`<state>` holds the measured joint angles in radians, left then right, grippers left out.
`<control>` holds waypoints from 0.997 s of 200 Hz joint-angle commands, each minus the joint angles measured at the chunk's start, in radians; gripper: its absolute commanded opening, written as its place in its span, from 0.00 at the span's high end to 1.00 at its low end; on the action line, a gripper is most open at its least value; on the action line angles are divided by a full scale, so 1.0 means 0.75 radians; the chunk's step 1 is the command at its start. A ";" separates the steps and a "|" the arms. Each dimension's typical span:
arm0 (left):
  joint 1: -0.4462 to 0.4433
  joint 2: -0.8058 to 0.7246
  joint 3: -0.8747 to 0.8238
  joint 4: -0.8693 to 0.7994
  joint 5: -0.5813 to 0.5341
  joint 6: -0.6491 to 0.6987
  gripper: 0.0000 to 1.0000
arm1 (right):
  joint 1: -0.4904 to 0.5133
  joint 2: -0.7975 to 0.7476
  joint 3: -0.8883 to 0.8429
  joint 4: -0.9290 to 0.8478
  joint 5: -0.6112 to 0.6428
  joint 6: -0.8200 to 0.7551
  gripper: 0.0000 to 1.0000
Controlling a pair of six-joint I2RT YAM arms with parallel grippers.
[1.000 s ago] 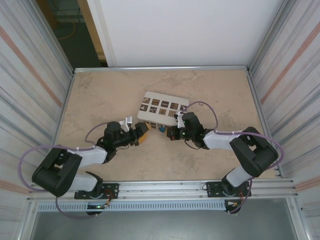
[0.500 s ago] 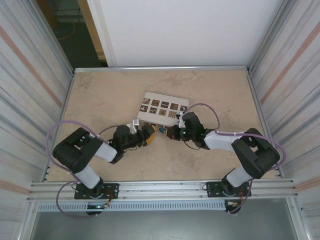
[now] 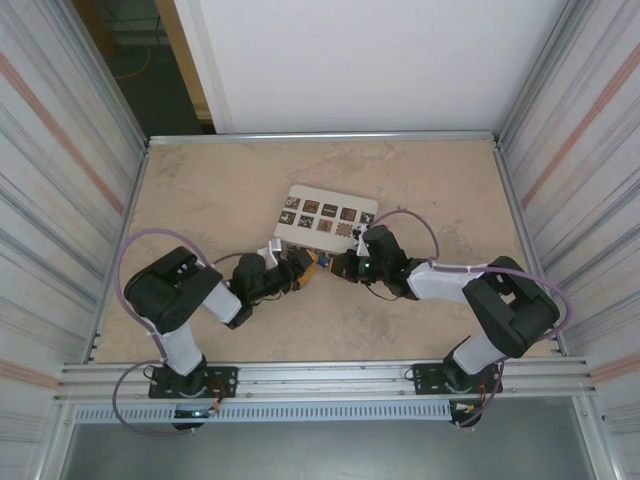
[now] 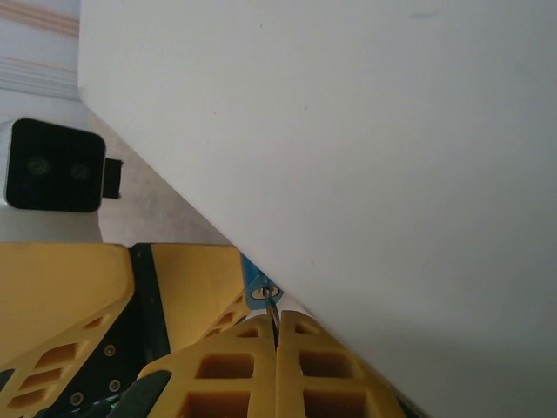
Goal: Unlock the padlock with the key
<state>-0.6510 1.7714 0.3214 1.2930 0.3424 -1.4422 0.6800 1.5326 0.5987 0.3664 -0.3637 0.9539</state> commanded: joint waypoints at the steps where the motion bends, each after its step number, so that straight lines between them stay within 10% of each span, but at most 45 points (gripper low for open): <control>1: -0.020 0.045 0.031 0.092 -0.034 -0.030 0.50 | 0.024 -0.006 0.043 0.029 -0.021 0.059 1.00; 199: -0.058 0.170 0.060 0.166 -0.109 -0.084 0.80 | 0.047 0.010 0.034 0.137 -0.053 0.178 1.00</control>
<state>-0.6895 1.8870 0.3500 1.4029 0.2783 -1.5097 0.7067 1.5402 0.6098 0.3798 -0.3634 1.0458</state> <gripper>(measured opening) 0.225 0.055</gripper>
